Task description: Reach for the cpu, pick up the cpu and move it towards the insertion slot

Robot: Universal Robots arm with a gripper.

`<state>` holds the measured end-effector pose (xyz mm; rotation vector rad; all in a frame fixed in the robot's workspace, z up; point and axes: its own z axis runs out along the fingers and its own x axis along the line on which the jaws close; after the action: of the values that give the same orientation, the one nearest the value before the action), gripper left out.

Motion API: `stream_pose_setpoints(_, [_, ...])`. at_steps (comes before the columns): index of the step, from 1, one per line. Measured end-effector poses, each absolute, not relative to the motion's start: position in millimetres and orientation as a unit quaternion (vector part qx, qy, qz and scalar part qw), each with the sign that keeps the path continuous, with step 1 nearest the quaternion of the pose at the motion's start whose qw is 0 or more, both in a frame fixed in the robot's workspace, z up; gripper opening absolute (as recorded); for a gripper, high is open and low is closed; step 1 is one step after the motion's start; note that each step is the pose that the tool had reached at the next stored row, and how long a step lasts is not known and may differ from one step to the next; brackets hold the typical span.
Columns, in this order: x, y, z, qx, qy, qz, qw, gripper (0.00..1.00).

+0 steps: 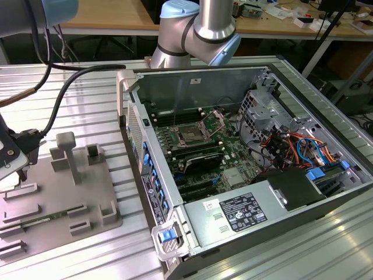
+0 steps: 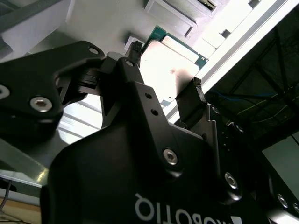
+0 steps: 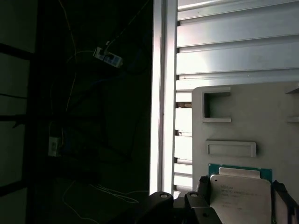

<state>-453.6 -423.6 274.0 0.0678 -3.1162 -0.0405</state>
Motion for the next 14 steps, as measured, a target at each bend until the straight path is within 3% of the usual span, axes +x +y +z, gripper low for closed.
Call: stream_pose_setpoints(14, [-453.5, -423.6, 281.1, 0.022, -1.0, -0.013, 0.012, 0.55])
